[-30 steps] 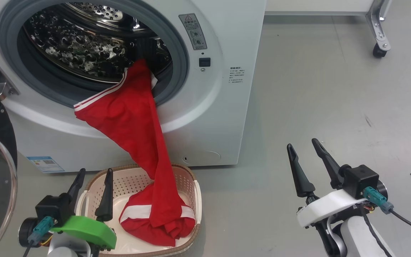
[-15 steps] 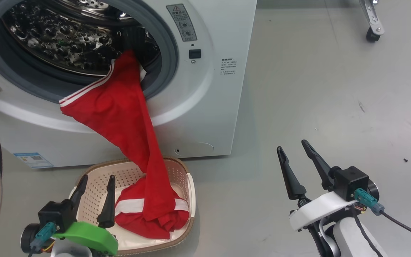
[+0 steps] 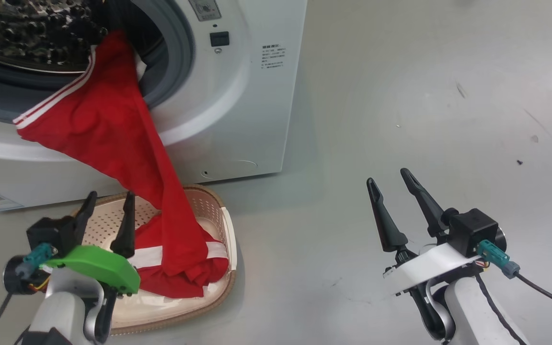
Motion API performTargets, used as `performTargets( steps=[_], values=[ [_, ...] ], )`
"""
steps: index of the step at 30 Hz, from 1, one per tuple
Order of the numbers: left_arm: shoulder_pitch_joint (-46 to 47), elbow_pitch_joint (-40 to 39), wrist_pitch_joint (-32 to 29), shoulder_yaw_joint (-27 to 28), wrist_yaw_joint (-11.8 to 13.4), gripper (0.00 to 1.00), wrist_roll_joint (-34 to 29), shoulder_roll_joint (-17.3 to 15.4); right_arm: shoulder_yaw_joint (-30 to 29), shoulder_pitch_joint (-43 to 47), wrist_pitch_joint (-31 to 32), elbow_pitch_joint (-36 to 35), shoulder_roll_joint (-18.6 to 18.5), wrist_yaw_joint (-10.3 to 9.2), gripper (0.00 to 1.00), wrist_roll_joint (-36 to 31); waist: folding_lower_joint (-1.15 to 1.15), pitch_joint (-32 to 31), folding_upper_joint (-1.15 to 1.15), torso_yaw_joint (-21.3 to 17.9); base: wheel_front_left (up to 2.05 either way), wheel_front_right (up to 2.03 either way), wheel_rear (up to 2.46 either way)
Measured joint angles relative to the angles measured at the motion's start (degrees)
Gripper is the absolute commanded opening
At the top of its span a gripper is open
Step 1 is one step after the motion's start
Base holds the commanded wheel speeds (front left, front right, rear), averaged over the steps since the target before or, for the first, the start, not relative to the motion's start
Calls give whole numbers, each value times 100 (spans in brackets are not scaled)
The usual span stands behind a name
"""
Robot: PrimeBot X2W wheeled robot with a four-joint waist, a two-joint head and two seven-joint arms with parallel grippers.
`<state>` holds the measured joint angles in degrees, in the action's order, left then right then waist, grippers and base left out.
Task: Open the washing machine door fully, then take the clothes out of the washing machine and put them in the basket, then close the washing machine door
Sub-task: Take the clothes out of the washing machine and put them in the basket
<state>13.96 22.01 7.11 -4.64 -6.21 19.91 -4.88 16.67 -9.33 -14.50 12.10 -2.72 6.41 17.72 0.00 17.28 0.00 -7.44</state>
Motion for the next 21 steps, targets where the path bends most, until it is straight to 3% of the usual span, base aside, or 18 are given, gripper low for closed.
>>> performTargets(
  steps=[16, 21],
  values=[
    [1237, 444, -765, 833, 249, 100, 780, -213, 77, -380, 0, -204, 2, -60, 100, 293, 0, 833, 0, -843, 0, 0, 0],
    [1539, 625, -987, 851, 305, 100, 773, -382, 77, -476, 0, -257, 4, -102, 100, 345, 0, 1064, 0, -1069, 0, 0, 0]
  ],
)
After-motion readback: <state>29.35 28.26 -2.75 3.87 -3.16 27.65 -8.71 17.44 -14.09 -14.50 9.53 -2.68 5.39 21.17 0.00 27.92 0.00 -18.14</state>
